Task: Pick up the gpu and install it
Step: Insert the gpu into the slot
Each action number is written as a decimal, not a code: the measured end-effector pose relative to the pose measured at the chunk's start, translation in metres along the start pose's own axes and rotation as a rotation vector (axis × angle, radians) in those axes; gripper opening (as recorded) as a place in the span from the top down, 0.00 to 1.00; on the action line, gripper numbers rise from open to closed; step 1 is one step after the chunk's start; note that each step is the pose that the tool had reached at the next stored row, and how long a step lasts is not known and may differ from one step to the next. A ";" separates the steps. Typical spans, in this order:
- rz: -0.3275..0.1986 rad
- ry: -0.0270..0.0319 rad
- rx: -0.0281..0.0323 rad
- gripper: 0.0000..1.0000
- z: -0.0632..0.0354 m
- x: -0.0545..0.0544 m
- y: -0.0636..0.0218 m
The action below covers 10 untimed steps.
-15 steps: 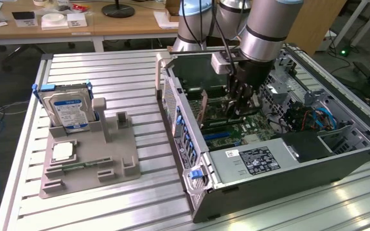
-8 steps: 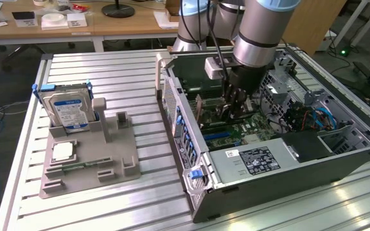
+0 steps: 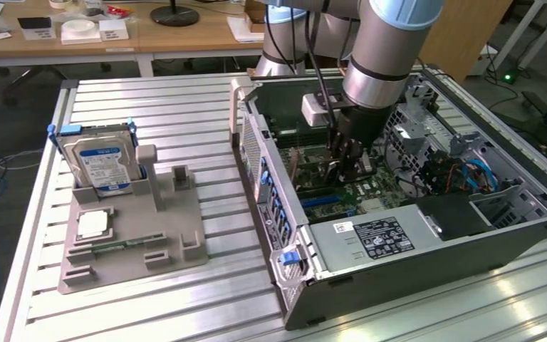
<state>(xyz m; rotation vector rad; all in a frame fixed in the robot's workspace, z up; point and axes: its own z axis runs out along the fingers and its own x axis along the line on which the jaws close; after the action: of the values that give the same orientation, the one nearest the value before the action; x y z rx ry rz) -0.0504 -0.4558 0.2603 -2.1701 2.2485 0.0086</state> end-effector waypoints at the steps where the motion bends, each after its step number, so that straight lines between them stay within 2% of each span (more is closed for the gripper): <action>1: 0.000 0.0000 0.0001 0.72 0.0000 0.000 -0.0001; 6: 0.000 -0.0003 0.0002 0.72 0.0007 0.000 0.0010; 10: 0.000 -0.0001 0.0001 0.72 0.0051 0.000 0.0016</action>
<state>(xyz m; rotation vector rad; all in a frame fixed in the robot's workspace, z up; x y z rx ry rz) -0.0519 -0.4561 0.2552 -2.1704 2.2481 0.0085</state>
